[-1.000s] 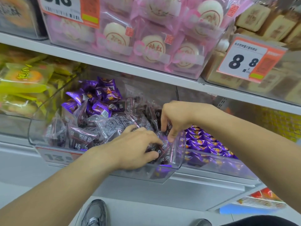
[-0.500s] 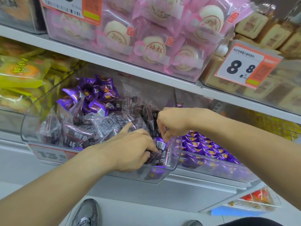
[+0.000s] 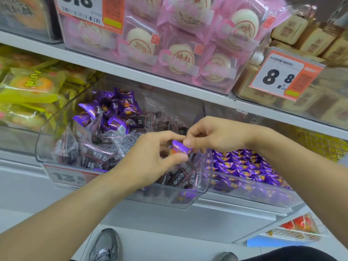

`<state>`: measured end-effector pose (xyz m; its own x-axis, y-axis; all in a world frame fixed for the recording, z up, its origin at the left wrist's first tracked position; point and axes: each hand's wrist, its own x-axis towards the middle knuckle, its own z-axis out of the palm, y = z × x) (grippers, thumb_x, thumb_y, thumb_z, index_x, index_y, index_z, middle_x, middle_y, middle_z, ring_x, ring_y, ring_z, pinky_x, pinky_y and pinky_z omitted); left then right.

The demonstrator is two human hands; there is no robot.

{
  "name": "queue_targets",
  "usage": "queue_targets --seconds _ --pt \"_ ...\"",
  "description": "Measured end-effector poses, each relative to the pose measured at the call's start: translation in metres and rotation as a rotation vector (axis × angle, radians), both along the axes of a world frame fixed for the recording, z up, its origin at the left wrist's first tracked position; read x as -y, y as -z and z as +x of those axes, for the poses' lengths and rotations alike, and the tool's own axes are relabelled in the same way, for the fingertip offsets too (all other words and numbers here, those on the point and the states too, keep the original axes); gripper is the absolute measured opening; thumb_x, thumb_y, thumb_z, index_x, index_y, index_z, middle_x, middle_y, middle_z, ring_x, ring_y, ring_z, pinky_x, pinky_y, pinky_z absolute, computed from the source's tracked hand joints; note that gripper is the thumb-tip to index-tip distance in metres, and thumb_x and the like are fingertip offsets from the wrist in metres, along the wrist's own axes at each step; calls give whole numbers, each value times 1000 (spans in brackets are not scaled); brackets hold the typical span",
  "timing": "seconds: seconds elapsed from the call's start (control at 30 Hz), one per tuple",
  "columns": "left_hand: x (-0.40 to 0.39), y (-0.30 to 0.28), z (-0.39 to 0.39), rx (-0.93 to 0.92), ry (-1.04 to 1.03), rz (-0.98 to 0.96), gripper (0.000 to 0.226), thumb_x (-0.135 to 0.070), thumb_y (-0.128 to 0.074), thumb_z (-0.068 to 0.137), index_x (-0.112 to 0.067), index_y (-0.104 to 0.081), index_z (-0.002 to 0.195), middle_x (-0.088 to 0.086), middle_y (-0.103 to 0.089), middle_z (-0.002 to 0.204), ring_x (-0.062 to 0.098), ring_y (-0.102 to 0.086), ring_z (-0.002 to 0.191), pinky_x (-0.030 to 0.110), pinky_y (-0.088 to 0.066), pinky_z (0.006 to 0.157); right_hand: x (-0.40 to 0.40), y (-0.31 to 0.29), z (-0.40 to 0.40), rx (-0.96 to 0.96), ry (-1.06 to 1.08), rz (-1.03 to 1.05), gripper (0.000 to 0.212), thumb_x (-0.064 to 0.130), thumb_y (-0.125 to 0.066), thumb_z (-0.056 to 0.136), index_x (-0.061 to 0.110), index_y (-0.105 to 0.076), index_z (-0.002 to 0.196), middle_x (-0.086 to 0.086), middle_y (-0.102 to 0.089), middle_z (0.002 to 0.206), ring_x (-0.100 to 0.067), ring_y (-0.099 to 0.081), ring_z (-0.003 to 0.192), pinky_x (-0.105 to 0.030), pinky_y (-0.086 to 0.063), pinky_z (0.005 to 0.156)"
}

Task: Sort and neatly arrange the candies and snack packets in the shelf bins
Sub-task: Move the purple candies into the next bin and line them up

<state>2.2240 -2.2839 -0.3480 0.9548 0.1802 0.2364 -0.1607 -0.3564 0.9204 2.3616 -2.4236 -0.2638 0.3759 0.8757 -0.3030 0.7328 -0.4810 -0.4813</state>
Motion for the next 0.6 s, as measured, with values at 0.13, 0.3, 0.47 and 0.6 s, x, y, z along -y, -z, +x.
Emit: queue_targets --seconds 0.13,0.3,0.47,0.6 --pt "-13 0 -10 -151 88 8 8 -19 -74 86 -12 -73 90 6 -77 84 23 -74 84 42 -58 82 7 -3 2 -129 -57 -21 9 12 -75 86 12 -74 95 -2 -75 84 -11 -69 77 -27 -56 76" --pt "-15 -1 -13 -316 65 118 23 -34 -70 88 -14 -66 78 3 -72 65 11 -49 48 30 -45 58 -10 17 -16 19 -245 -416 26 17 -86 74 22 -78 98 19 -70 67 8 -62 62 -7 -44 61" --pt "-18 -4 -11 -381 79 25 22 -30 -69 90 -9 -69 82 -6 -59 48 6 -34 41 19 -32 47 -26 27 -14 136 -336 -520 33 32 -87 72 30 -78 104 15 -69 77 5 -56 62 -7 -37 56" --pt "-20 -4 -9 -401 76 20 23 -30 -68 91 -10 -68 79 -10 -47 42 5 -29 40 14 -26 42 -30 31 -11 95 -367 -554 24 22 -76 85 28 -77 108 19 -71 76 6 -58 62 -6 -39 58"
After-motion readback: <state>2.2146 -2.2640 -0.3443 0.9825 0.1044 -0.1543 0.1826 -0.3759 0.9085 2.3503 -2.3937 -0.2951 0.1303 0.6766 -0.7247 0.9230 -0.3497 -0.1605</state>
